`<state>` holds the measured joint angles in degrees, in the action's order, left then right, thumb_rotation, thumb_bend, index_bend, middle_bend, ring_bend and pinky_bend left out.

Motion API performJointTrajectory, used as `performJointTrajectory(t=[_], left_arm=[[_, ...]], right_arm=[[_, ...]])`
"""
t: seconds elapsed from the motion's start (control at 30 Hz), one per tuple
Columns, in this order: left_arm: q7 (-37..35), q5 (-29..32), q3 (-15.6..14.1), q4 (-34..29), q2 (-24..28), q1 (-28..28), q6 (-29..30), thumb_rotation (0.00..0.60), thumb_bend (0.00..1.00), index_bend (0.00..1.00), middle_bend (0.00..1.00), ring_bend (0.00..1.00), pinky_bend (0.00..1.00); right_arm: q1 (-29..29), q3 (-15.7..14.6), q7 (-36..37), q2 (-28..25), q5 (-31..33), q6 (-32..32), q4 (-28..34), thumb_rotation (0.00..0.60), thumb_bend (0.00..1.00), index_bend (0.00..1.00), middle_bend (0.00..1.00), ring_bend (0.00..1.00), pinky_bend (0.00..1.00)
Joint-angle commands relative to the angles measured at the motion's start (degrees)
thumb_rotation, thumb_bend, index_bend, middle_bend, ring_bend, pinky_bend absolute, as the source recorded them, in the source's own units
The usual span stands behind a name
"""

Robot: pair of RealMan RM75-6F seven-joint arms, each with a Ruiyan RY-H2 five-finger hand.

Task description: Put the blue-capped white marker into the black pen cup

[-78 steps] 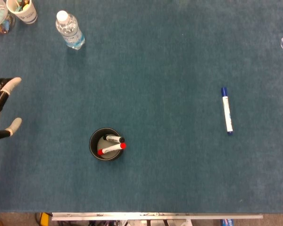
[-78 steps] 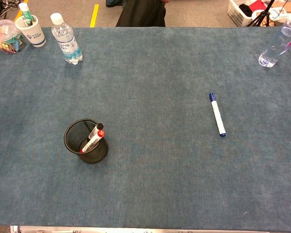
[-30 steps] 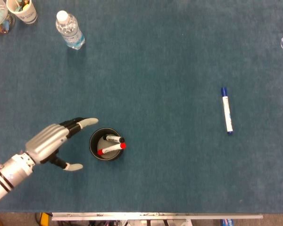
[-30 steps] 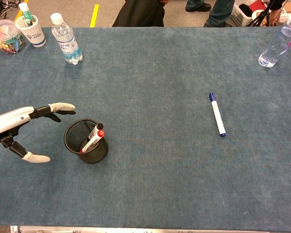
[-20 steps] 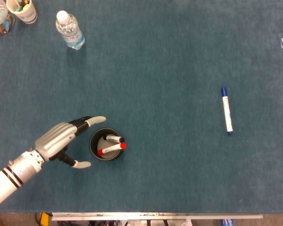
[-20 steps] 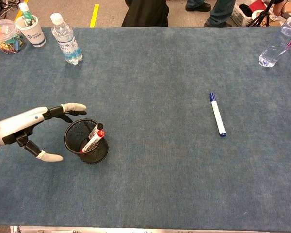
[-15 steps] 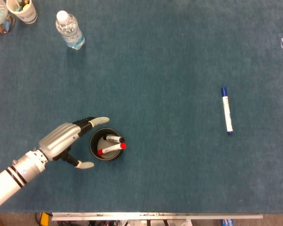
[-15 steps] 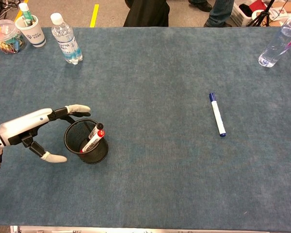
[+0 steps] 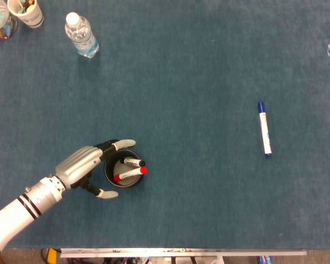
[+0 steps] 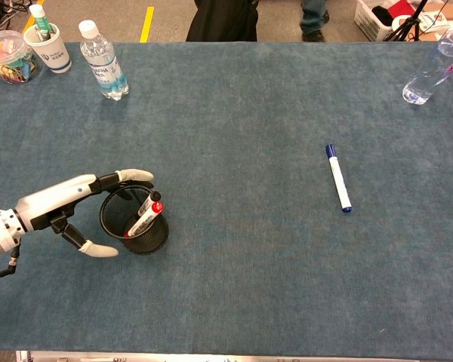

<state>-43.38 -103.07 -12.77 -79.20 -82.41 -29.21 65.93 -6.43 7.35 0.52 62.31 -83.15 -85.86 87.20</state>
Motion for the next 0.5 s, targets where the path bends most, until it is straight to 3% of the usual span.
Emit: performJointTrajectory(t=[0.03,0.5], left_arm=[[-0.11,0.32,0.02,0.29,-0.49,-0.01,0.13,0.6,0.1,0.1,0.17,0.14,0.19],[-0.21,3.48,1.27,1.96,-2.99,0.75,0.85,0.6,0.1,0.27,0.33,0.28,0.26]], right_arm=[[0.08,-0.02,0.07,-0.02,0.01,-0.07,-0.05,0.6,0.18,0.31,0.33,0.28,0.39],[0.0,-0.6,0.55,-0.17,-0.74,0.63,-0.46,0.6,0.18,0.31,0.33,0.28,0.39]])
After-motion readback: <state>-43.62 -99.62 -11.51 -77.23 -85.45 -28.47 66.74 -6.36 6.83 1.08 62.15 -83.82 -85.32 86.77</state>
